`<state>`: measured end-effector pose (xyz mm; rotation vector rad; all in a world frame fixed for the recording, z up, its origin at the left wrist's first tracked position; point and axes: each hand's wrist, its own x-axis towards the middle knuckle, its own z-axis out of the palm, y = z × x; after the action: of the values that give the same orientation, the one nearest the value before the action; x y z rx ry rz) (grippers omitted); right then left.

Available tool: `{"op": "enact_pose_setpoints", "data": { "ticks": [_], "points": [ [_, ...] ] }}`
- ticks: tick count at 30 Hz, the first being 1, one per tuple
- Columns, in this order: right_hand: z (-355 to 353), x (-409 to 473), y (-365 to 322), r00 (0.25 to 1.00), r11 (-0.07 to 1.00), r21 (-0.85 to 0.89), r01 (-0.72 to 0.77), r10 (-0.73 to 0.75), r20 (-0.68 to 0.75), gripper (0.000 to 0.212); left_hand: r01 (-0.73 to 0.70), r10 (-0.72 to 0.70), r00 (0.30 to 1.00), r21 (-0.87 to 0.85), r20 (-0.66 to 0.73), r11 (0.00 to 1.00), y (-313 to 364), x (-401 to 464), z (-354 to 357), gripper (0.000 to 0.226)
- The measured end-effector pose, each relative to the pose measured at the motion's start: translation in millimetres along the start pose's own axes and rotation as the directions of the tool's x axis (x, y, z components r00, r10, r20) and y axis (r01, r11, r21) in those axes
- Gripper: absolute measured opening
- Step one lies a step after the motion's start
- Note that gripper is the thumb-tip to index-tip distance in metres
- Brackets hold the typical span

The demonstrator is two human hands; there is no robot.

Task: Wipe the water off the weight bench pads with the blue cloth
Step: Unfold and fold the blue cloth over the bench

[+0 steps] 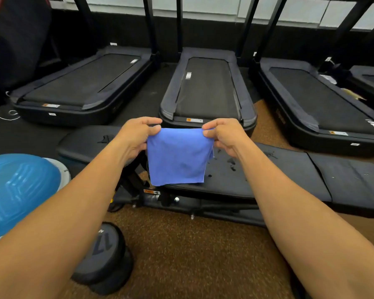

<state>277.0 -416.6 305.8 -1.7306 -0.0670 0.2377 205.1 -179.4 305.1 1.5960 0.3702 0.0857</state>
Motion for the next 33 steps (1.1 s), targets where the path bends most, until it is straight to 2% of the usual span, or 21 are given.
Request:
{"op": "enact_pose_setpoints", "data": {
  "ticks": [2, 3, 6, 9, 11, 13, 18, 21, 25, 33],
  "points": [
    [0, -6, -9, 0.997, 0.994, -0.081, 0.068, -0.065, 0.035, 0.021, -0.06, 0.06, 0.998, -0.011, 0.03, 0.998, 5, -4, 0, 0.032],
    [0, -9, -13, 0.994, 0.979, -0.174, 0.11, -0.103, 0.047, 0.025, -0.084, 0.084, 0.996, -0.008, 0.038, 0.996, 7, -5, -1, 0.036],
    [2, -14, -22, 0.979, 0.847, -0.492, 0.201, -0.186, 0.08, 0.035, -0.177, 0.18, 0.984, 0.153, 0.0, 0.972, 8, -4, -4, 0.047],
    [9, -16, -27, 0.969, 0.731, -0.644, 0.228, -0.234, 0.077, 0.031, -0.282, 0.346, 0.938, 0.503, -0.035, 0.817, 10, -5, -2, 0.046],
    [13, -16, -28, 0.968, 0.699, -0.682, 0.217, -0.246, 0.056, 0.031, -0.313, 0.42, 0.908, 0.641, -0.016, 0.701, 10, -7, -1, 0.039],
    [14, -15, -27, 0.968, 0.711, -0.674, 0.201, -0.252, 0.023, 0.03, -0.309, 0.436, 0.9, 0.691, -0.01, 0.654, 7, -7, -3, 0.03],
    [10, -12, -20, 0.97, 0.776, -0.602, 0.189, -0.241, -0.006, 0.017, -0.255, 0.4, 0.915, 0.702, -0.047, 0.665, -1, -4, -11, 0.014],
    [5, -11, -15, 0.976, 0.822, -0.542, 0.176, -0.218, -0.014, 0.012, -0.276, 0.406, 0.914, 0.722, -0.008, 0.634, -2, -7, -13, 0.011],
    [0, -12, -13, 0.977, 0.871, -0.456, 0.182, -0.213, -0.017, 0.011, -0.294, 0.364, 0.931, 0.586, -0.002, 0.755, -4, -11, -17, 0.009],
    [-6, -19, -14, 0.984, 0.941, -0.288, 0.176, -0.178, 0.021, 0.004, -0.3, 0.334, 0.942, 0.39, -0.02, 0.87, -18, -3, -25, 0.016]
  ]
}}
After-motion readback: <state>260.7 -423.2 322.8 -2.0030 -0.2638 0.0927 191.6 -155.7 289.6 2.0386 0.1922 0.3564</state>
